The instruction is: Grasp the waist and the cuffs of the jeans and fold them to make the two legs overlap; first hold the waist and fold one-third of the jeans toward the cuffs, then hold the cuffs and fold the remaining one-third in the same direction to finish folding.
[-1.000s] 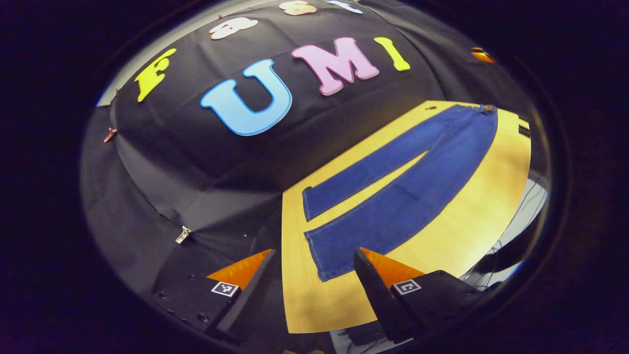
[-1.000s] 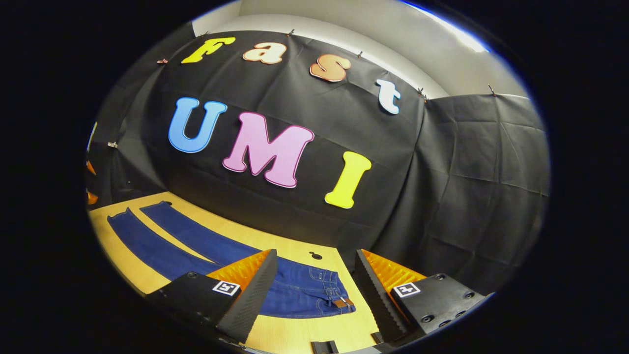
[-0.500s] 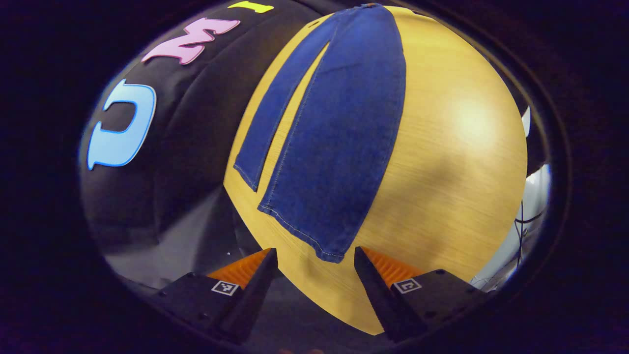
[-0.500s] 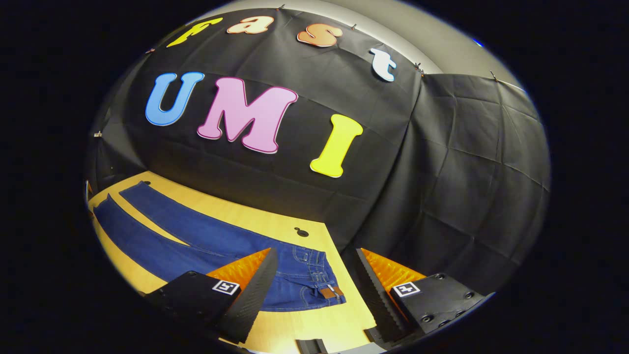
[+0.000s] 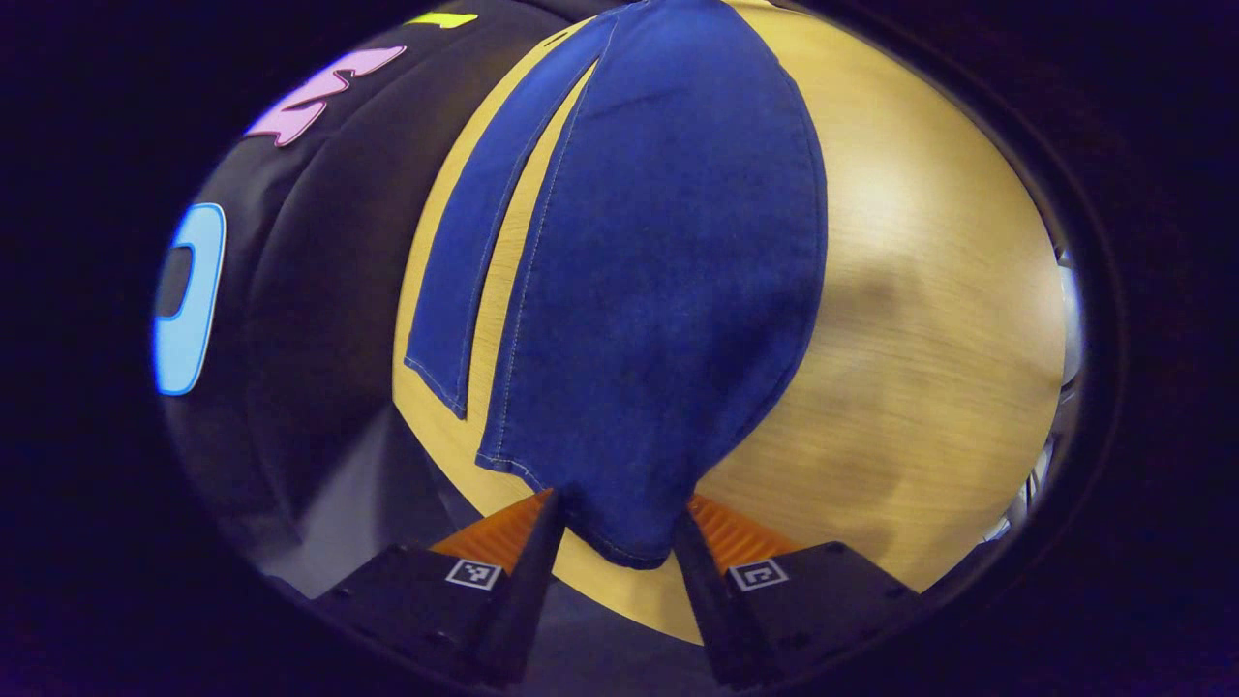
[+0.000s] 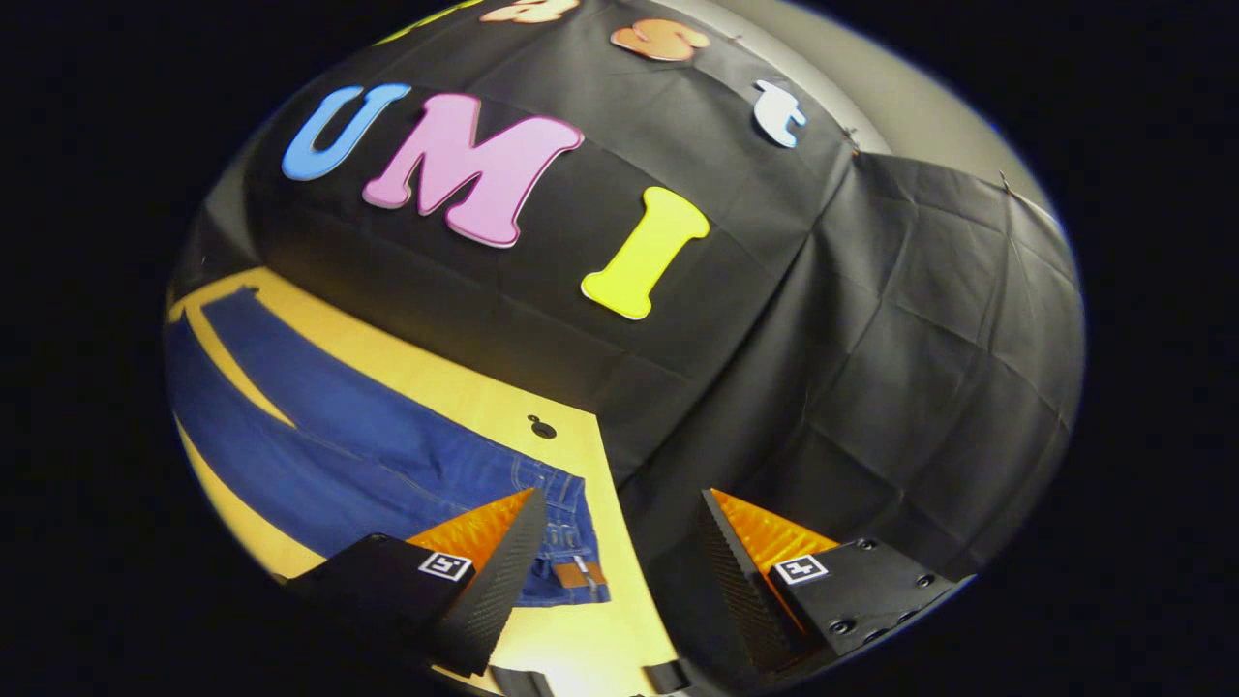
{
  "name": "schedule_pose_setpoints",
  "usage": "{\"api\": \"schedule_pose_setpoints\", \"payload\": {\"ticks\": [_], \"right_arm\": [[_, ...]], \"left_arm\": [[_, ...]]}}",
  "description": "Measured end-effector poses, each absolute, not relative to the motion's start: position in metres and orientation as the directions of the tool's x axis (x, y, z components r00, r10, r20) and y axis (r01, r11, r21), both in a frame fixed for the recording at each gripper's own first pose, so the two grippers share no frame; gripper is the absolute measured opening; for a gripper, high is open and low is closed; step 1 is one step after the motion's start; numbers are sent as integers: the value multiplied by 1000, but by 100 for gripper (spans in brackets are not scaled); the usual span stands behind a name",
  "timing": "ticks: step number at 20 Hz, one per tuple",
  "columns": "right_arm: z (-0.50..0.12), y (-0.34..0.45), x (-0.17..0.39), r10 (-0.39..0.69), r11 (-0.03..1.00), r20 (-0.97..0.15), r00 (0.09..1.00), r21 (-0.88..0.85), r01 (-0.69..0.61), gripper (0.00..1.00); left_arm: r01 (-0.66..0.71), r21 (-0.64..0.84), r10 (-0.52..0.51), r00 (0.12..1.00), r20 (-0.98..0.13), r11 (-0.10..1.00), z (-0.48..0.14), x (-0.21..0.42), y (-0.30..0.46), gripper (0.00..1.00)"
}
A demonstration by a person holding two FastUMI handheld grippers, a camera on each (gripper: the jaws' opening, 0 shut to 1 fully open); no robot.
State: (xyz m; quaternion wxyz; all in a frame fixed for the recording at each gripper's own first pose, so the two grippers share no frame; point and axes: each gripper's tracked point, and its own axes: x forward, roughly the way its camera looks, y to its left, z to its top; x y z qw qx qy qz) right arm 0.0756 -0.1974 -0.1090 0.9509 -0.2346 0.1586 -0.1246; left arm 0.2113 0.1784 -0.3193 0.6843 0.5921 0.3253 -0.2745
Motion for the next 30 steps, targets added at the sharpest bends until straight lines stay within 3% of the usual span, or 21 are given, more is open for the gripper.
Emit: {"api": "schedule_pose_setpoints", "payload": {"ticks": [1,3,4,5,9,13,17,20,24,30], "right_arm": [[-115,-201,76,-303,843,-247,920,-521,137,96],[-129,-210,77,-289,818,-271,918,-568,90,96],[-135,-214,78,-283,803,-281,917,-592,66,96],[-141,-216,81,-277,782,-289,916,-622,40,96],[-161,-237,83,-251,626,-292,923,-776,-75,96],[-197,-249,73,-197,436,-366,909,-863,-254,96],[-264,-247,78,-86,276,-525,846,-829,-487,96],[-314,-254,72,-60,193,-641,765,-760,-621,96],[-357,-261,80,-60,144,-692,719,-719,-680,95],[-359,-251,101,-62,28,-655,753,-755,-655,92]], "left_arm": [[770,619,15,625,-781,153,-322,210,178,61],[769,622,20,627,-779,146,-324,212,174,33],[760,634,27,637,-770,143,-326,214,172,30],[747,650,32,653,-757,142,-325,216,173,15],[748,642,40,646,-762,170,-325,215,172,9],[764,618,41,623,-782,185,-325,215,170,7],[768,614,69,613,-787,184,-327,215,170,6],[761,622,92,616,-782,184,-327,216,169,6],[746,626,122,616,-778,226,-327,217,168,6],[711,656,130,647,-752,254,-327,220,167,5]]}}
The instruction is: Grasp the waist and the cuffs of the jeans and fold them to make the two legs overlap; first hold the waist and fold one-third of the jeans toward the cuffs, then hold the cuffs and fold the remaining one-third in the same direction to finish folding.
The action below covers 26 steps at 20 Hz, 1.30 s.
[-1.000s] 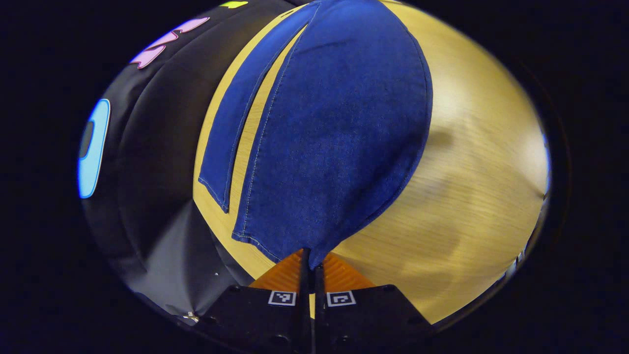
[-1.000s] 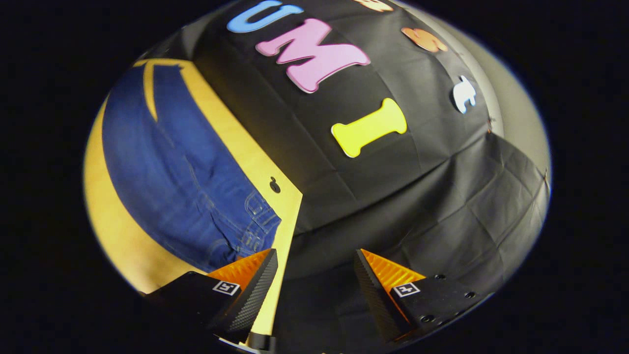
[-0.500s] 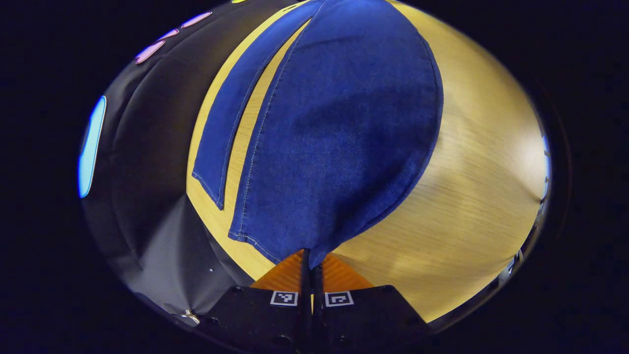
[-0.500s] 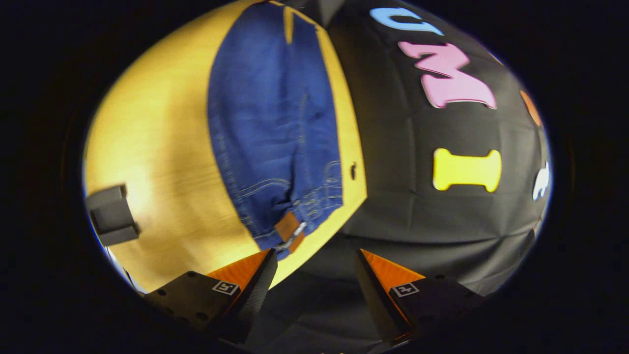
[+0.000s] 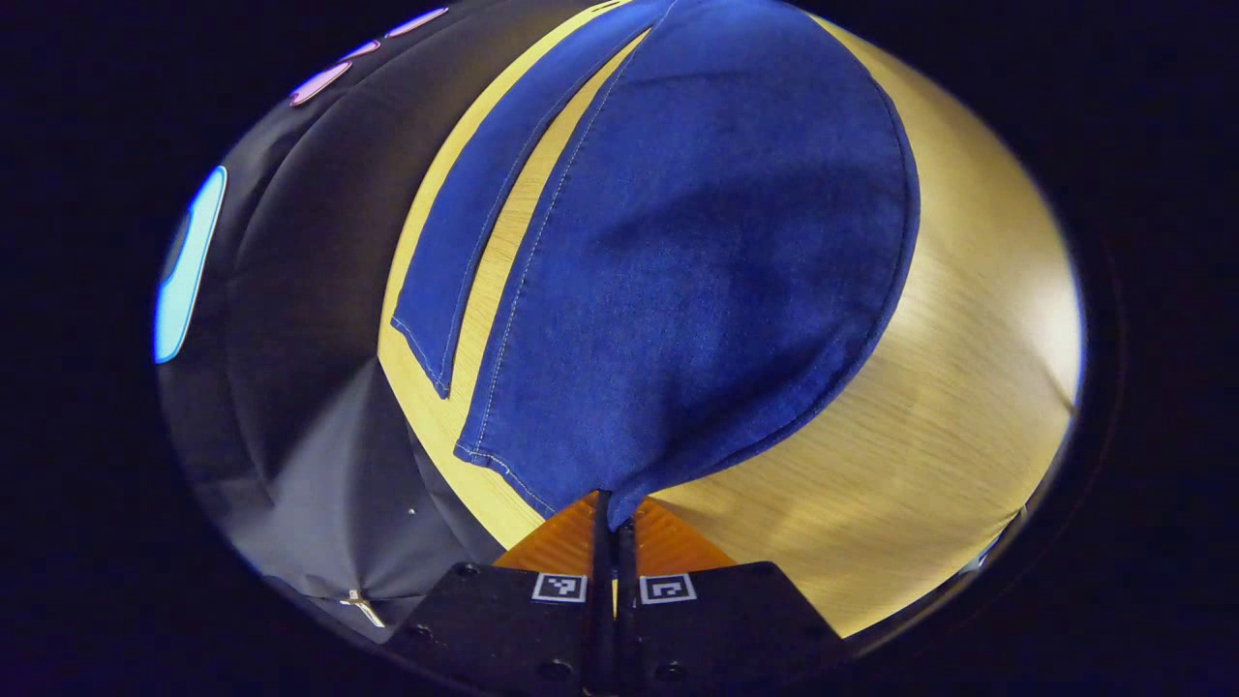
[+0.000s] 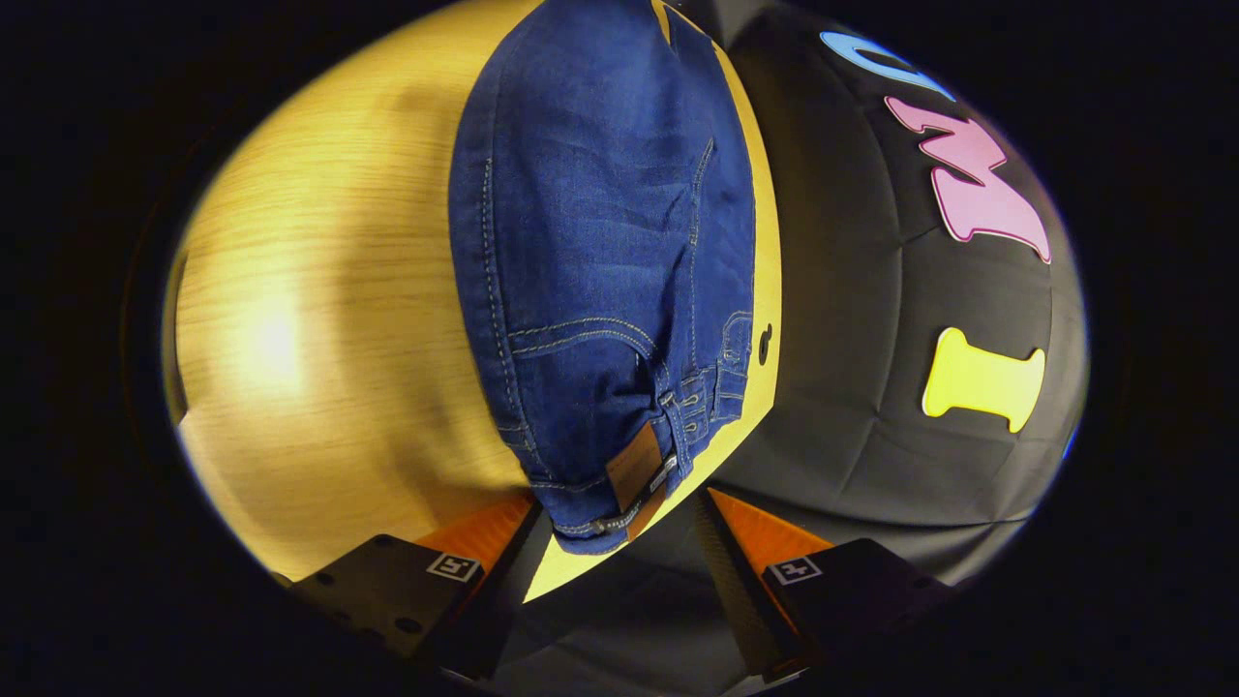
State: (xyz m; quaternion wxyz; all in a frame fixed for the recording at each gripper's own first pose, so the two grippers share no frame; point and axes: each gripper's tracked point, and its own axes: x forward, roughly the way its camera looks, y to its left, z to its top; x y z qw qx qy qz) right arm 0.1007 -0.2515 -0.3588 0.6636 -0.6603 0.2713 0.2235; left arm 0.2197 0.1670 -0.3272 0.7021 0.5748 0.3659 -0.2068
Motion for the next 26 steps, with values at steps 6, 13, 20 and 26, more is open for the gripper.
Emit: {"api": "schedule_pose_setpoints", "payload": {"ticks": [6,13,20,26], "right_arm": [[-382,-243,106,-90,25,-705,703,-708,-706,45],[-378,-241,101,-77,123,-731,678,-682,-721,11],[-366,-238,109,-81,141,-726,683,-686,-714,11],[-285,-227,151,-31,222,-659,752,-738,-638,11]], "left_arm": [[689,674,144,663,-735,266,-327,219,166,6],[704,666,139,654,-743,247,-329,206,158,6],[725,623,127,617,-777,294,-324,205,151,6],[733,547,20,591,-807,404,-264,219,146,6]]}}
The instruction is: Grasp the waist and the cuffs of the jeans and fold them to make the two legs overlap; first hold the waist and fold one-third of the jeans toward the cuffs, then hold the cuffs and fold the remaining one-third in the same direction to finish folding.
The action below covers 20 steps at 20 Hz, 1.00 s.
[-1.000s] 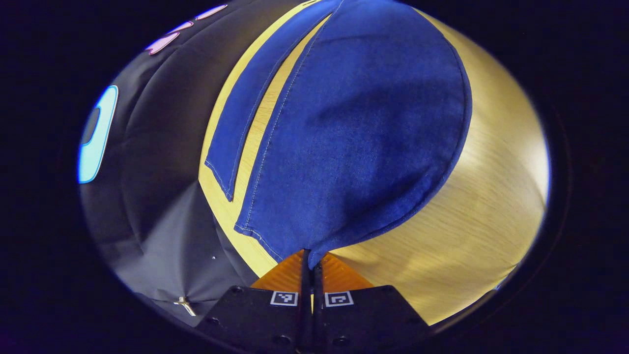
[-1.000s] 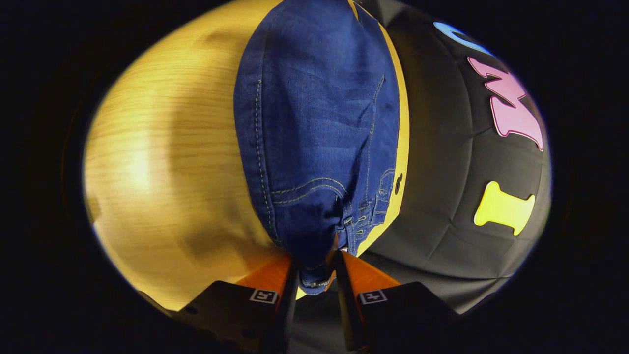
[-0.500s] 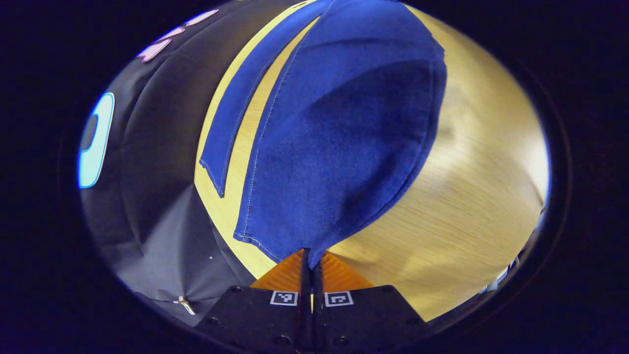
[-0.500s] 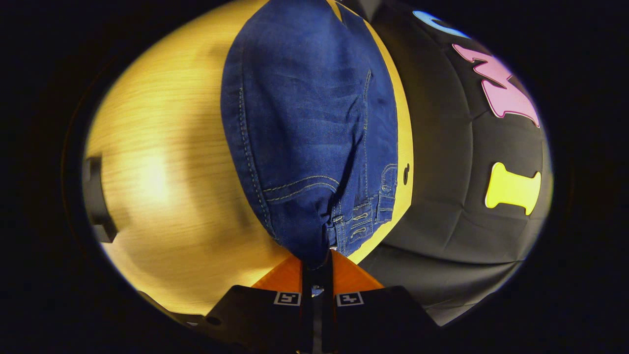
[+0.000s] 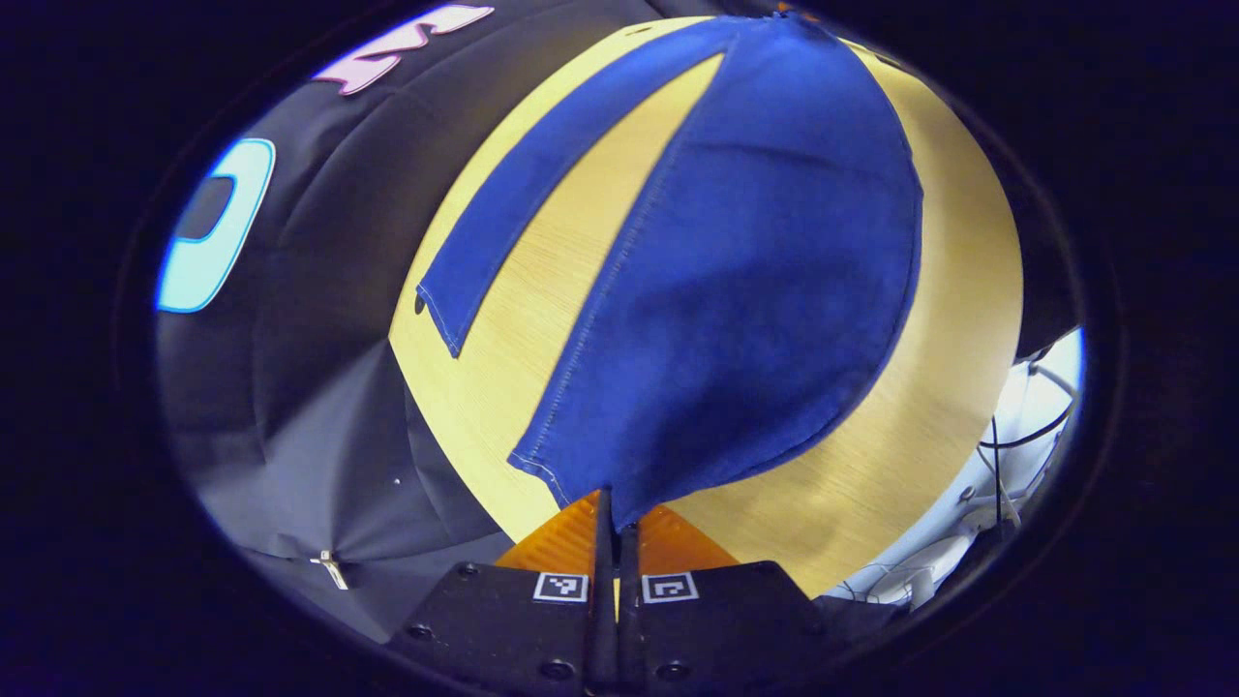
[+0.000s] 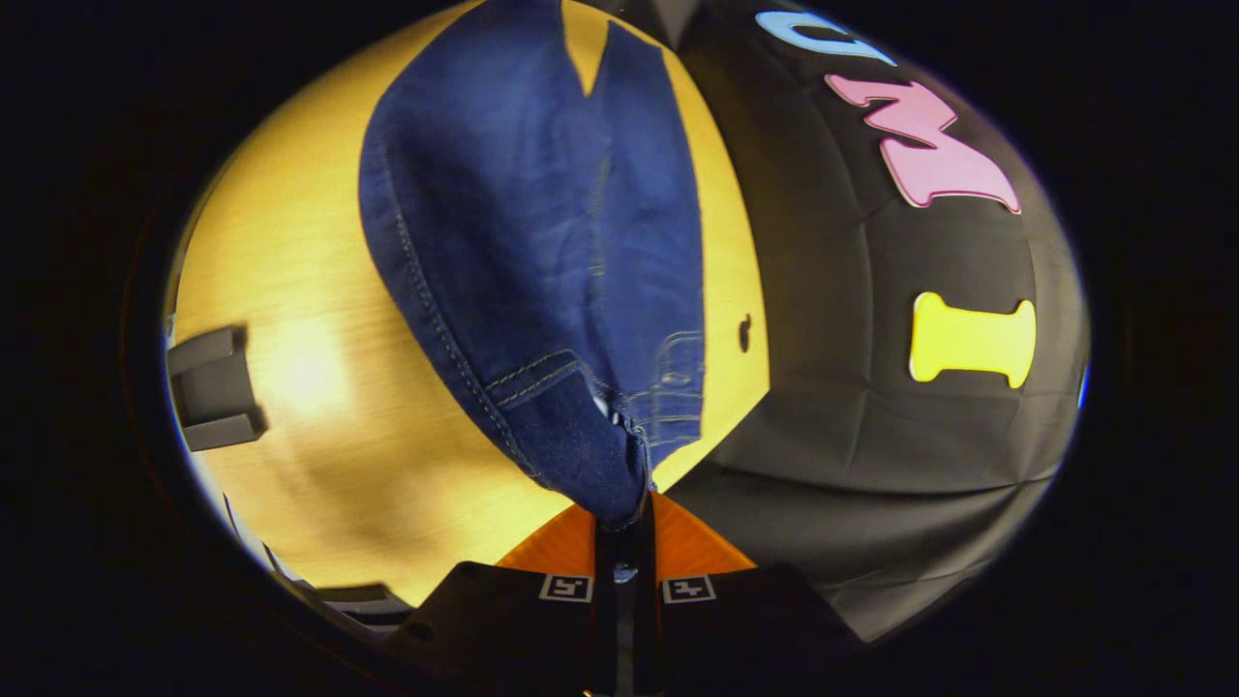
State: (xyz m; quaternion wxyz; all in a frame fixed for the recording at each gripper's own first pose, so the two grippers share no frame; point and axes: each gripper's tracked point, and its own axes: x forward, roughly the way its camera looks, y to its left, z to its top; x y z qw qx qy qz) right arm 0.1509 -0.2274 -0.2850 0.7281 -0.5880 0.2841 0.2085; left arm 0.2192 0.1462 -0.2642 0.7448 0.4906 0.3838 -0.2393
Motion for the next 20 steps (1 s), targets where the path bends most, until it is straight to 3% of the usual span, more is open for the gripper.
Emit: {"api": "schedule_pose_setpoints", "payload": {"ticks": [6,9,12,13,17,20], "right_arm": [[-225,-211,232,-29,540,-639,769,-657,-526,11],[-212,-210,278,-60,690,-648,759,-577,-438,11],[-212,-212,327,-91,817,-653,752,-481,-319,11],[-214,-218,340,-111,849,-659,744,-452,-274,11],[-226,-233,378,-162,947,-728,666,-304,-102,11],[-196,-229,382,-165,979,-778,606,-202,7,11]], "left_arm": [[794,430,-69,504,-861,430,-206,253,127,6],[790,457,-62,523,-850,409,-182,316,125,6],[795,373,-106,474,-874,478,-181,363,103,6],[792,349,-111,458,-882,501,-182,385,100,2],[764,292,-98,418,-903,575,-206,462,94,6],[714,262,-83,409,-909,649,-235,507,83,6]]}}
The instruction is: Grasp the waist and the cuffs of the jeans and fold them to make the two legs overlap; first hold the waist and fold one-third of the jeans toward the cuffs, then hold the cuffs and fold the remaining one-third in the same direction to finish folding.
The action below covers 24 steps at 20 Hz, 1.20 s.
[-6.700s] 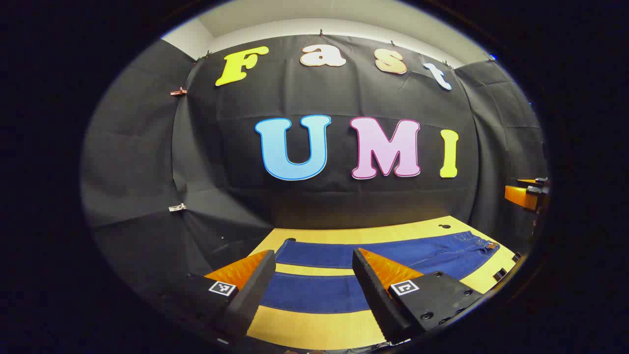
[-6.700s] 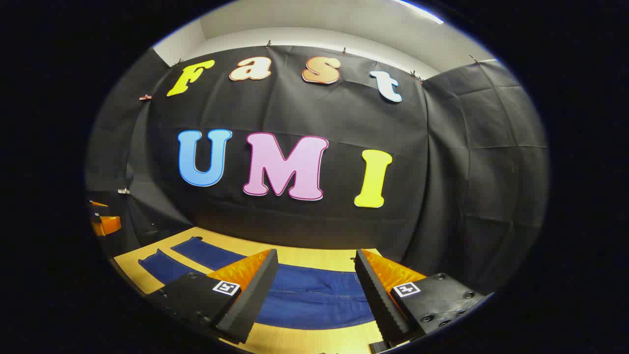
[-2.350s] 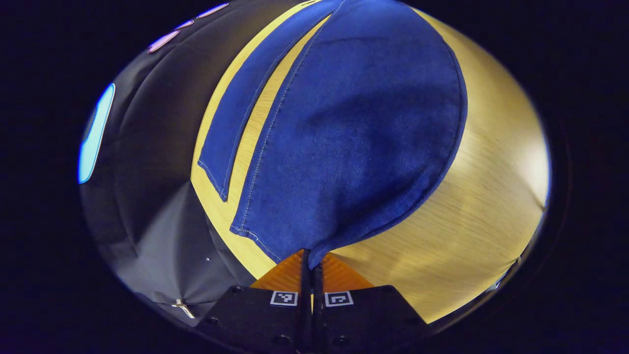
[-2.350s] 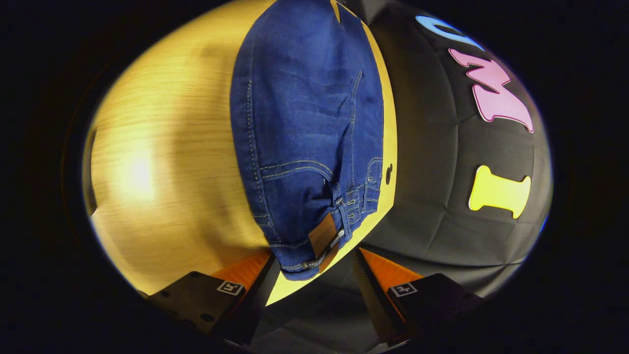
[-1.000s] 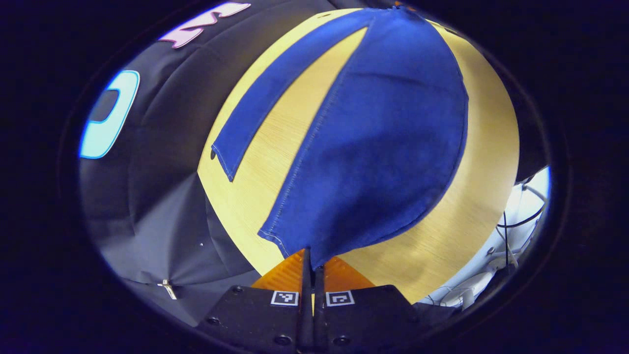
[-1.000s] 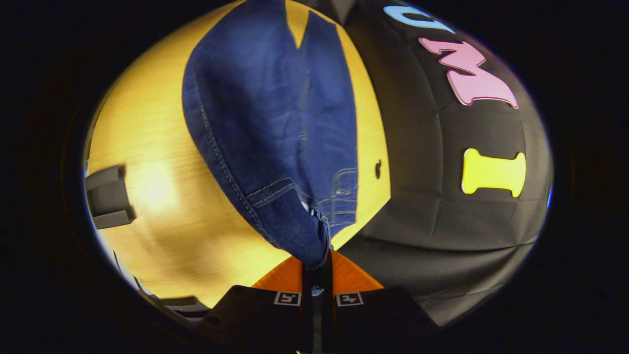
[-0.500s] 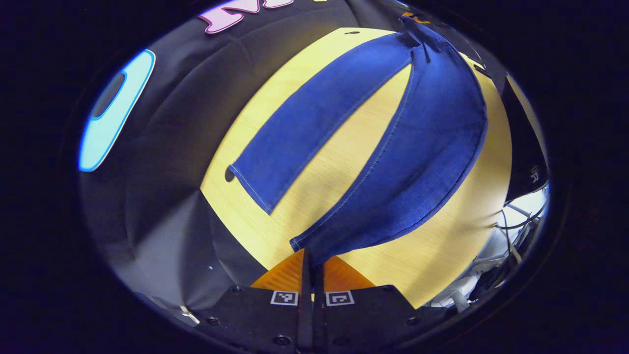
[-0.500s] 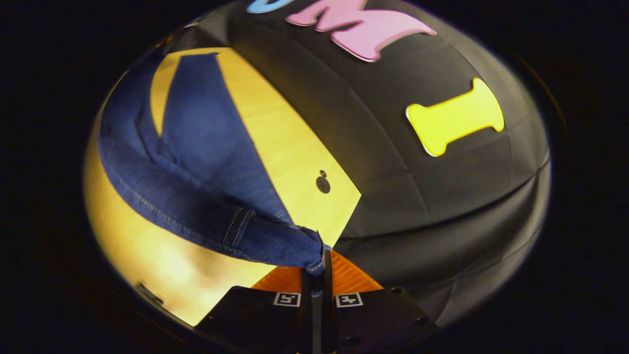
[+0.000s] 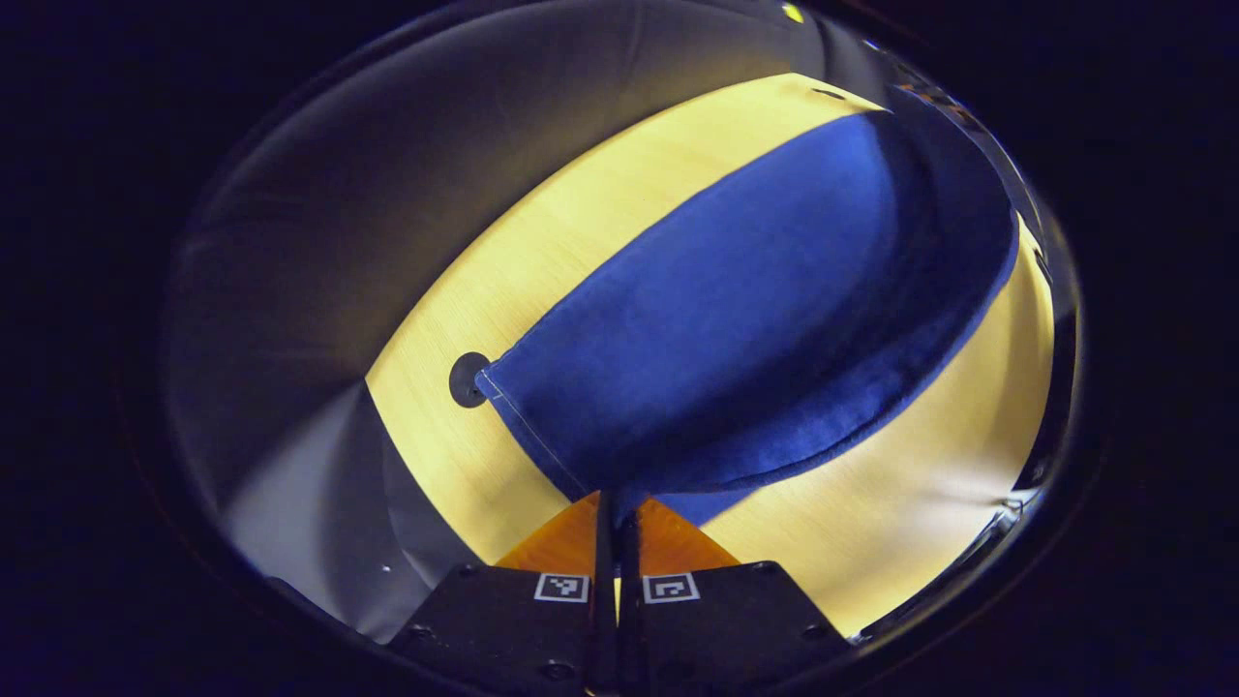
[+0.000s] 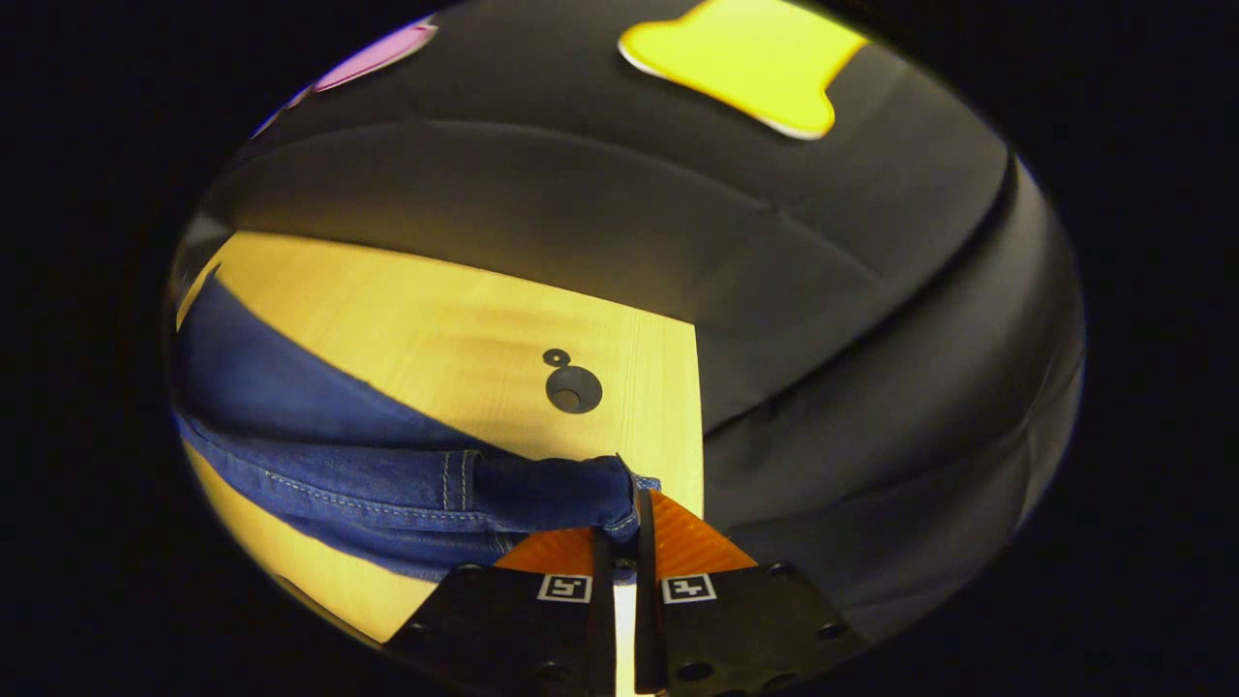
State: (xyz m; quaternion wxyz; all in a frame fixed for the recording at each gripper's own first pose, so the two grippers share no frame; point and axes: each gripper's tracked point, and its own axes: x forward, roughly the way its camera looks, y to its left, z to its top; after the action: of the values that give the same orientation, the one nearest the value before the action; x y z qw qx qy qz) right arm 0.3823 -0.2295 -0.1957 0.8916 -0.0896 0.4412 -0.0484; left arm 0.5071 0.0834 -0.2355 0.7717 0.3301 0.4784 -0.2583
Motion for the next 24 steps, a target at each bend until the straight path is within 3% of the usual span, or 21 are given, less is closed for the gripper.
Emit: {"api": "schedule_pose_setpoints", "payload": {"ticks": [5,6,7,9,11,12,13,18,22,24], "right_arm": [[-173,-231,388,-181,983,-817,547,-150,102,14],[-171,-227,386,-183,983,-823,537,-139,123,27],[-168,-226,381,-186,982,-825,534,-134,135,40],[-182,-227,380,-195,979,-808,556,-129,156,49],[-172,-218,366,-191,977,-785,589,-92,194,80],[-164,-217,366,-195,973,-765,614,-71,221,96],[-154,-215,359,-204,967,-745,635,-53,249,98],[-111,-218,319,-328,920,-621,711,-41,389,98],[-113,-230,297,-371,862,-614,697,51,504,98],[-126,-237,293,-367,818,-638,677,125,562,98]], "left_arm": [[646,320,-30,470,-882,693,-271,552,88,11],[636,326,-36,487,-872,700,-271,555,83,13],[618,352,-31,521,-853,704,-268,561,87,30],[569,354,-67,588,-806,742,-254,566,87,64],[501,341,-109,672,-733,795,-231,568,83,98],[469,328,-126,707,-696,820,-219,566,78,98],[419,324,-127,755,-644,848,-201,563,79,98],[186,147,-123,925,-360,971,-112,531,48,98],[123,-33,-127,972,-196,992,-67,492,19,98],[125,-95,-141,973,-183,988,-63,471,0,98]]}}
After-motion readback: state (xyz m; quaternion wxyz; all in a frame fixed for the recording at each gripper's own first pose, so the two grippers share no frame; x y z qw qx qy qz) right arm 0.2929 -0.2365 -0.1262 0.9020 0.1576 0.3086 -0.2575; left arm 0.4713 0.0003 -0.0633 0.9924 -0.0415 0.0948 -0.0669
